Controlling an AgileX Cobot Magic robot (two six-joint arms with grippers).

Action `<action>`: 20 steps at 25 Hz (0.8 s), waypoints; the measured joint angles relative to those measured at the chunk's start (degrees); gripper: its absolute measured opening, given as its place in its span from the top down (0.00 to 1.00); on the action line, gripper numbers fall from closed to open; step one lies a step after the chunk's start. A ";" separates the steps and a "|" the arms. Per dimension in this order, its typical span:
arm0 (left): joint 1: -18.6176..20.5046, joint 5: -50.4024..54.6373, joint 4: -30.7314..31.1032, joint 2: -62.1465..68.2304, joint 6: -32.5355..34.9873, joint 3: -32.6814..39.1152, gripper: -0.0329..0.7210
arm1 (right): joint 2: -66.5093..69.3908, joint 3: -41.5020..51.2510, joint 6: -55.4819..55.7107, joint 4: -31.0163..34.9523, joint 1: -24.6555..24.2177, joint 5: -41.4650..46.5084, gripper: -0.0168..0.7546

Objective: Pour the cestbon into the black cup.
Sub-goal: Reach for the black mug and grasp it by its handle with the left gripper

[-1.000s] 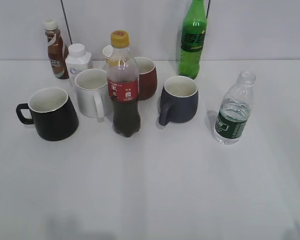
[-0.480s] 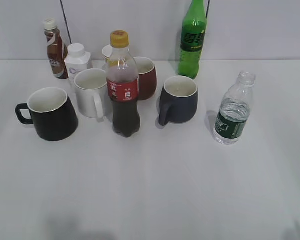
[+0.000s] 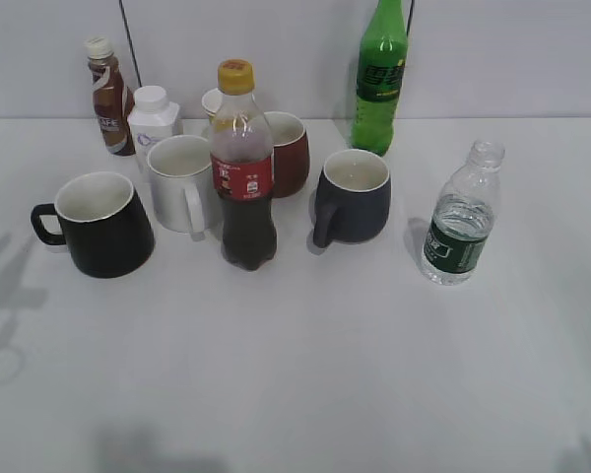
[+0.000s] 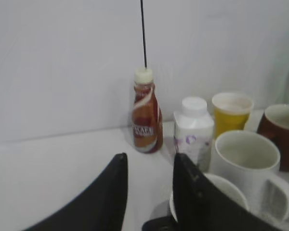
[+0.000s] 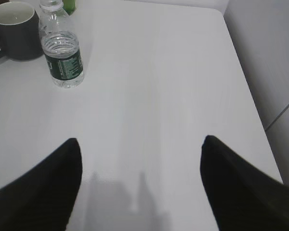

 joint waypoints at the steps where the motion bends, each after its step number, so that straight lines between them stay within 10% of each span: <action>1: 0.00 -2.03 -0.47 3.63 0.58 0.00 0.62 | 0.00 0.00 0.00 0.00 0.00 0.00 0.21; 20: 0.00 -29.01 -4.29 41.66 4.71 -0.16 0.54 | 0.00 0.00 0.05 0.00 0.00 0.00 0.21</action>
